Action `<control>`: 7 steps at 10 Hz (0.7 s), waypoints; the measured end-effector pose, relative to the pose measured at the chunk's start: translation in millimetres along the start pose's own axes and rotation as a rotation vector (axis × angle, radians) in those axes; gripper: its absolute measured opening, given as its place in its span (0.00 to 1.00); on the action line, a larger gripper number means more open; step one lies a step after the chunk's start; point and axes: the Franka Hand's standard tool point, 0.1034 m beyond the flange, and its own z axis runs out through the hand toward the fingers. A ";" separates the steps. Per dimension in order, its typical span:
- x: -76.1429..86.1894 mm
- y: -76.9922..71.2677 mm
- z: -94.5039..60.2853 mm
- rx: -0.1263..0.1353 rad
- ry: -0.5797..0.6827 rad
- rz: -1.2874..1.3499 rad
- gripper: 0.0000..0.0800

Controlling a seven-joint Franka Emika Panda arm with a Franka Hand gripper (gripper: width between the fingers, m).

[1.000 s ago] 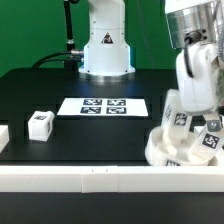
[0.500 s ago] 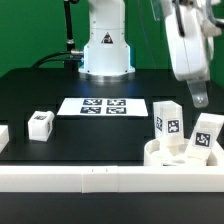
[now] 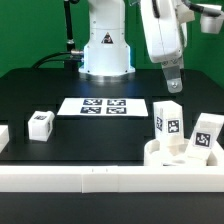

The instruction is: Assemble stool

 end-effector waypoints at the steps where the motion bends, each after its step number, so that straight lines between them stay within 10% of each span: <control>1: 0.0 0.3 0.5 -0.001 0.000 -0.001 0.81; 4: 10.5 2.5 1.5 -0.006 0.008 -0.082 0.81; 7: 71.9 6.4 -12.6 -0.004 0.050 -0.224 0.81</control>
Offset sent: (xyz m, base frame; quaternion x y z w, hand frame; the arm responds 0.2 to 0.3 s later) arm -0.0234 -0.0249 -0.0055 -0.0165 0.0143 -0.0842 0.9962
